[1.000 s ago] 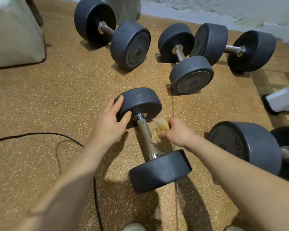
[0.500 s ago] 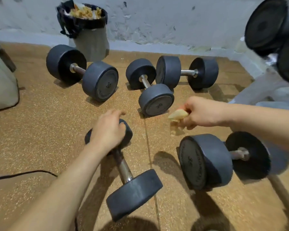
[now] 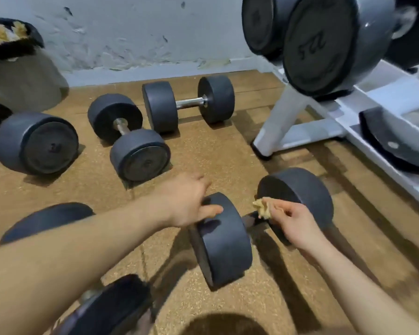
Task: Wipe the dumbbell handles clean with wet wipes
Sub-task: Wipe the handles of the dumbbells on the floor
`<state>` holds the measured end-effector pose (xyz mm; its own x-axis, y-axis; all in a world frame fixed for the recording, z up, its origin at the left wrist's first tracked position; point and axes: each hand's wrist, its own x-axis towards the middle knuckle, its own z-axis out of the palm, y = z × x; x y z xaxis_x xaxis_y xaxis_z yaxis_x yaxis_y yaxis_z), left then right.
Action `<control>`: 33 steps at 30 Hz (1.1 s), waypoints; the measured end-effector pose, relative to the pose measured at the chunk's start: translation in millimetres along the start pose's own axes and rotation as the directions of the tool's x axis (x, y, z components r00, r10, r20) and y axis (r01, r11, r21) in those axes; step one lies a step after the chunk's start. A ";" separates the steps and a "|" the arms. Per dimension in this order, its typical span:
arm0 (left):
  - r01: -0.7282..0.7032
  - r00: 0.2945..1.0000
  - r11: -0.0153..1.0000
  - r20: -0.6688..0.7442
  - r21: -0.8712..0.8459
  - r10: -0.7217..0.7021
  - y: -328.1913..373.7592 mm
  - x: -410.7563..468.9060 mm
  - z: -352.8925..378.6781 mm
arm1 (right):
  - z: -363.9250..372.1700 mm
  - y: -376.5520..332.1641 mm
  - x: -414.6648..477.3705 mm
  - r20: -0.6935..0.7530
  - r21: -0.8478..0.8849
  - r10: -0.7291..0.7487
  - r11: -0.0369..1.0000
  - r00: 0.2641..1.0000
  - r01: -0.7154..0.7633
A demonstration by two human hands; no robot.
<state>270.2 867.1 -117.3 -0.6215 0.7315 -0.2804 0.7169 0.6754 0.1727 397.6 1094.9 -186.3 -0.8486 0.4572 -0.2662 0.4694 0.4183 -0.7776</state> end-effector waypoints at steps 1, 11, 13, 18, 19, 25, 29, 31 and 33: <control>0.015 0.998 1.000 0.059 -0.009 -0.014 14.2 6.2 15.1 | 6.4 11.7 3.6 -0.041 -0.084 -0.052 0.995 0.998 0.049; 0.133 0.984 0.990 0.125 -0.043 -0.127 35.3 25.7 73.0 | 65.0 56.6 33.3 0.455 -0.612 -0.428 0.487 0.781 0.624; 0.116 0.984 0.990 0.147 -0.077 -0.104 29.7 30.5 70.8 | 56.3 52.1 46.4 0.516 -0.575 -0.392 0.502 0.762 0.647; 0.133 0.982 0.968 0.159 -0.211 -0.100 12.4 40.8 65.4 | 51.9 62.6 34.2 0.478 -0.501 -0.448 0.568 0.756 0.653; 0.138 0.982 0.967 0.159 -0.216 -0.105 10.9 42.3 64.9 | 51.3 68.1 29.6 0.456 -0.463 -0.492 0.581 0.742 0.669; 0.134 0.985 0.972 0.134 -0.193 -0.109 13.8 41.8 67.3 | 53.6 42.8 54.8 0.413 -0.414 -0.567 0.580 0.713 0.702; 0.132 0.987 0.980 0.112 -0.148 -0.116 27.4 29.7 69.0 | 42.9 66.4 58.2 0.357 -0.580 -0.565 0.491 0.744 0.650; 0.138 0.987 0.983 0.096 -0.122 -0.126 35.5 23.7 69.8 | 35.2 72.9 50.7 0.245 -0.641 -0.514 0.551 0.822 0.535; 0.139 0.988 0.987 0.072 -0.078 -0.133 41.9 20.1 71.6 | 49.7 70.7 43.3 0.181 -0.627 -0.484 0.614 0.856 0.480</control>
<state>310.4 903.4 -183.3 -0.6873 0.6262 -0.3681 0.5969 0.7757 0.2051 381.9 1105.3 -281.1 -0.9979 0.0469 0.0457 0.0342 0.9683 -0.2476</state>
